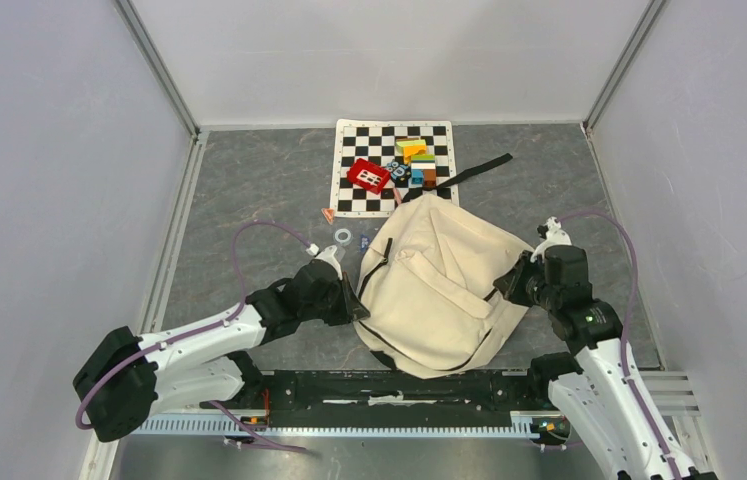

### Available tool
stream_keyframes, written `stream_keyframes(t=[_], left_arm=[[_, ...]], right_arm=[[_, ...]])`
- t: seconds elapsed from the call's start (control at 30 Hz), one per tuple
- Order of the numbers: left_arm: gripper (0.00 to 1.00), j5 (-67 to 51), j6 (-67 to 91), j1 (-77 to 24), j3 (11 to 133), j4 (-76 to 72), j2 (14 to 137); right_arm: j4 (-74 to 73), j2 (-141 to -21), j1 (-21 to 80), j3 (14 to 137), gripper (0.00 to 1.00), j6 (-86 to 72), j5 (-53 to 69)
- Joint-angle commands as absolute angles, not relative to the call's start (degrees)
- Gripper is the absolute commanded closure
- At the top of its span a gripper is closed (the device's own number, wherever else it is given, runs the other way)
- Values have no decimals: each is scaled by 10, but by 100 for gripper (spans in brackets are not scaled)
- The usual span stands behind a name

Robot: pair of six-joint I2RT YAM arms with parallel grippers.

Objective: Pack the student bag
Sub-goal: Unzip the student bag at the center of the board.

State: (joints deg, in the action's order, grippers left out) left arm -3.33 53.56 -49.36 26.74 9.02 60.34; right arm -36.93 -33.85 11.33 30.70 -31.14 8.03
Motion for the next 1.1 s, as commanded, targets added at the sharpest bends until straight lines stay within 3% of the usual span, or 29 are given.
stream_keyframes(t=[0.0,0.2,0.5,1.07], left_arm=[[98,-41,514,-497,257,82,606],[98,-56,493,-497,267,73,633],[98,-66,485,-497,272,62,661],[98,-64,482,-497,255,61,660]], right_arm=[[-286,-338,113,320,100,-342,110],[-212,-381,146,325,100,-362,94],[-140,-481,307,355,100,-384,-24],[-13,-682,400,466,100,-356,-83]])
